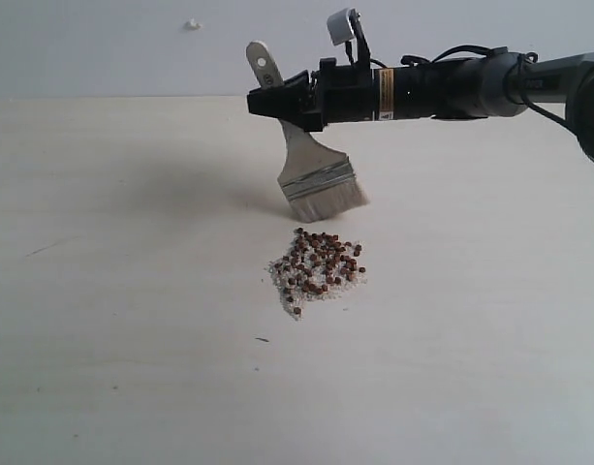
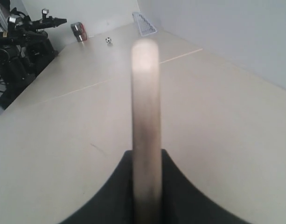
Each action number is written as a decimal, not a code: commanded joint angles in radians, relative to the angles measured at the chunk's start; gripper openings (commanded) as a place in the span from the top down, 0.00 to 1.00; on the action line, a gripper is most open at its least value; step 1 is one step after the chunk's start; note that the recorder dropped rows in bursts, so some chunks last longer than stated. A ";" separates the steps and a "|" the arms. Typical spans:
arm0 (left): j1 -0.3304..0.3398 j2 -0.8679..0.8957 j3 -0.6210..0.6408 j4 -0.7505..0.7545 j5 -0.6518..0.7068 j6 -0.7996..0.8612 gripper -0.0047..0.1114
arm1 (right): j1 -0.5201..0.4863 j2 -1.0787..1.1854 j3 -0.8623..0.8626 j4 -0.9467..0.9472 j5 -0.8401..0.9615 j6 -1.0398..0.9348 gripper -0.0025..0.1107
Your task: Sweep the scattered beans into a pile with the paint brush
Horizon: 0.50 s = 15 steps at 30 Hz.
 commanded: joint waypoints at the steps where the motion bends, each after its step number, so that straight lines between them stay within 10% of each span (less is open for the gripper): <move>1: 0.001 -0.005 0.006 0.004 0.003 0.004 0.96 | 0.018 -0.004 -0.006 -0.065 -0.003 0.055 0.98; 15: 0.001 -0.005 0.006 0.004 0.003 0.004 0.96 | 0.029 -0.113 -0.006 -0.255 -0.003 0.172 0.98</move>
